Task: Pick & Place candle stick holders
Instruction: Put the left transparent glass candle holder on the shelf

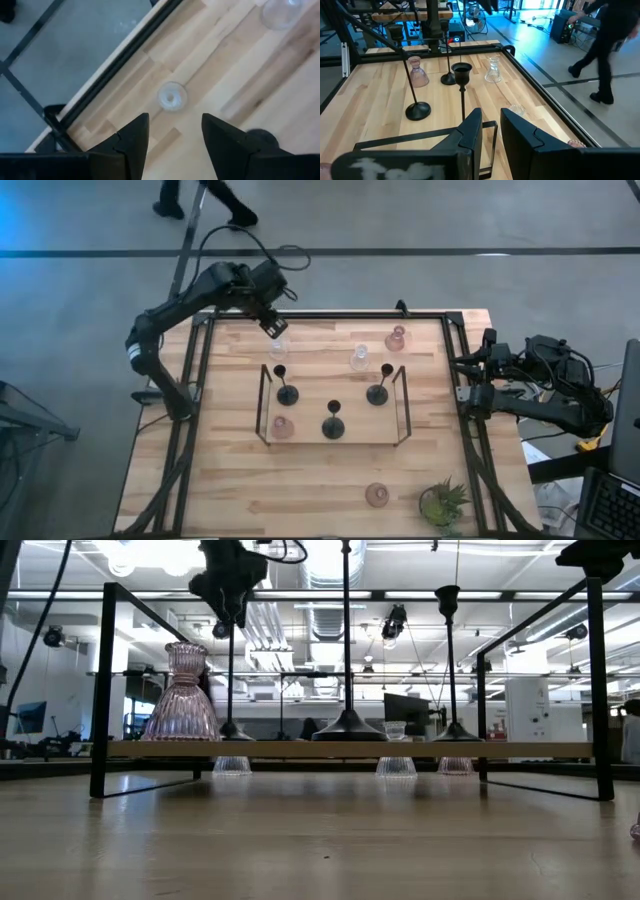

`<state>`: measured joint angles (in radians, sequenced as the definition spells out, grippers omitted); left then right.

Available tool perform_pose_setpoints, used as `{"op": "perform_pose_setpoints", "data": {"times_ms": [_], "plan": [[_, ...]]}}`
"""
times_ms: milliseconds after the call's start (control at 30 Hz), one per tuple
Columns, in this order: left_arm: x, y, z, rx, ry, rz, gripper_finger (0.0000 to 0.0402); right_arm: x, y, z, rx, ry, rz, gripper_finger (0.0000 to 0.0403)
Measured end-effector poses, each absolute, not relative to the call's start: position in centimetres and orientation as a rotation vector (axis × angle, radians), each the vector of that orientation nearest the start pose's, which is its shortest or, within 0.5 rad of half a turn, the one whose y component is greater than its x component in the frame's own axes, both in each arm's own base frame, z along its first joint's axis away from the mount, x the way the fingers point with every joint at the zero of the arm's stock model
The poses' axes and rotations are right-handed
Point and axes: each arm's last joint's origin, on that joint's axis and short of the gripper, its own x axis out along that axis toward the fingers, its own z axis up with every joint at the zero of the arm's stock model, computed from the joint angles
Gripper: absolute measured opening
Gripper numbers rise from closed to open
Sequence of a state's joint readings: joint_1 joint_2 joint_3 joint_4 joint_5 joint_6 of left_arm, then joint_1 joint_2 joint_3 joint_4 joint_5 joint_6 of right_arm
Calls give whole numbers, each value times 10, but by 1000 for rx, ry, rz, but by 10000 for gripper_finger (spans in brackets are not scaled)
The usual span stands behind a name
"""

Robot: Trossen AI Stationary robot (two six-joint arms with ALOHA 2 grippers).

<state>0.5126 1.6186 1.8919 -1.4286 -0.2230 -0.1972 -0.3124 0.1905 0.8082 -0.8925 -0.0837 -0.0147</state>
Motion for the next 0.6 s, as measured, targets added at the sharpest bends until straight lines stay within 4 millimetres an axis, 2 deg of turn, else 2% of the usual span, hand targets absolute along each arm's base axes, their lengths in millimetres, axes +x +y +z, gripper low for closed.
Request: {"op": "perform_pose_setpoints", "data": {"times_ms": [233, 467, 600], "plan": [[248, 186, 385, -424, 1071, 665, 184, 19, -3, 318, 40, 272, -225, 63], [236, 215, 333, -518, 1156, 740, 175, 19, -3, 318, 40, 272, -225, 63], [231, 222, 299, -583, 1179, 715, 168, 19, -3, 318, 40, 272, -225, 63]]}}
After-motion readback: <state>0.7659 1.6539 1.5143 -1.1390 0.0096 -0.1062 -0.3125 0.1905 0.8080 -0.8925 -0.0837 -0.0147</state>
